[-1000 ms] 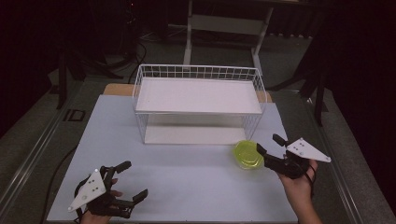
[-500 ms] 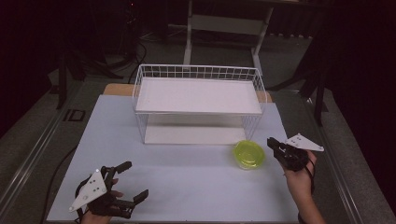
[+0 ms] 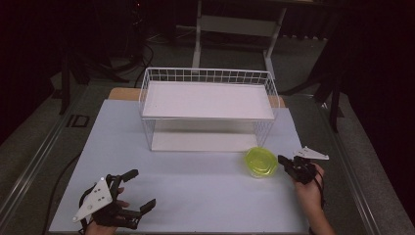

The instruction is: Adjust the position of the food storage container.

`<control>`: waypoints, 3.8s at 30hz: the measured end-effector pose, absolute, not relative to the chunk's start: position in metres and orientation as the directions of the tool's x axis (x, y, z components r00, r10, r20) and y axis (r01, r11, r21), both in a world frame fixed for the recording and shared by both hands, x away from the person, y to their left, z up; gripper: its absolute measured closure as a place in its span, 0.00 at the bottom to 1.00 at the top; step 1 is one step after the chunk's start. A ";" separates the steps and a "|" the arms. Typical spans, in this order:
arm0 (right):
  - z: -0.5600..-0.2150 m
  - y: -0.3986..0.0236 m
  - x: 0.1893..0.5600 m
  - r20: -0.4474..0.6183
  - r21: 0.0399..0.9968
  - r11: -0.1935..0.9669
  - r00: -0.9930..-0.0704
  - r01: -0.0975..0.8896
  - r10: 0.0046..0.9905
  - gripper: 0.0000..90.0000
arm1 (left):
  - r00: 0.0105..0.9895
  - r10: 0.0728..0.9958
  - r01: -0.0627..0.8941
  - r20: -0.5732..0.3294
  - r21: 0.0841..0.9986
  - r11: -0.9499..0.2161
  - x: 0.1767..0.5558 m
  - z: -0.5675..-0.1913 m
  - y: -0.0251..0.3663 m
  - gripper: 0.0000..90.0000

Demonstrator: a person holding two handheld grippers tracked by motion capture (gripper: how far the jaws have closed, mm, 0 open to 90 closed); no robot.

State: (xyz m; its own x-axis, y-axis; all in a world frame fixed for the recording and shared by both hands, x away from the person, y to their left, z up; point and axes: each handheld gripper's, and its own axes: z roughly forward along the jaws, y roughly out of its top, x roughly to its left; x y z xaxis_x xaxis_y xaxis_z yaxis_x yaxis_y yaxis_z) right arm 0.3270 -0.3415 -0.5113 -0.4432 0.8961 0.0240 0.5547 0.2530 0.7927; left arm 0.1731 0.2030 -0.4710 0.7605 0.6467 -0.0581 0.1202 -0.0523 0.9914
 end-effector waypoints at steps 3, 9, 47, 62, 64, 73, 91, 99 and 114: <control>-0.516 -0.339 0.324 0.052 0.780 0.254 -0.463 0.572 0.885 1.00 | 0.760 0.647 0.120 -0.055 0.991 -0.056 0.173 -0.471 0.203 0.02; -0.522 -0.332 0.319 0.094 0.767 0.251 -0.491 0.590 0.866 1.00 | 0.763 0.645 0.118 -0.052 0.991 -0.060 0.173 -0.471 0.202 0.02; -0.526 -0.264 0.300 0.121 0.750 0.380 -0.678 0.541 0.725 1.00 | 0.765 0.643 0.113 -0.039 0.991 -0.074 0.173 -0.471 0.201 0.02; -0.530 -0.252 0.311 0.155 0.741 0.361 -0.668 0.566 0.728 1.00 | 0.762 0.647 0.113 -0.038 0.991 -0.076 0.173 -0.471 0.202 0.02; -0.529 -0.247 0.307 0.154 0.742 0.373 -0.683 0.557 0.714 1.00 | 0.761 0.647 0.114 -0.039 0.991 -0.074 0.173 -0.471 0.201 0.02; -0.532 -0.221 0.293 0.149 0.736 0.423 -0.736 0.528 0.660 1.00 | 0.764 0.644 0.111 -0.035 0.991 -0.079 0.173 -0.471 0.201 0.02; -0.532 -0.215 0.345 0.121 0.734 0.405 -0.691 0.546 0.713 1.00 | 0.762 0.647 0.112 -0.033 0.990 -0.081 0.173 -0.471 0.202 0.02; -0.535 -0.206 0.331 0.143 0.729 0.425 -0.726 0.537 0.673 1.00 | 0.762 0.646 0.112 -0.035 0.990 -0.079 0.173 -0.471 0.202 0.02; -0.532 -0.191 0.299 0.180 0.733 0.423 -0.752 0.533 0.634 1.00 | 0.770 0.637 0.117 -0.036 0.989 -0.085 0.174 -0.471 0.200 0.02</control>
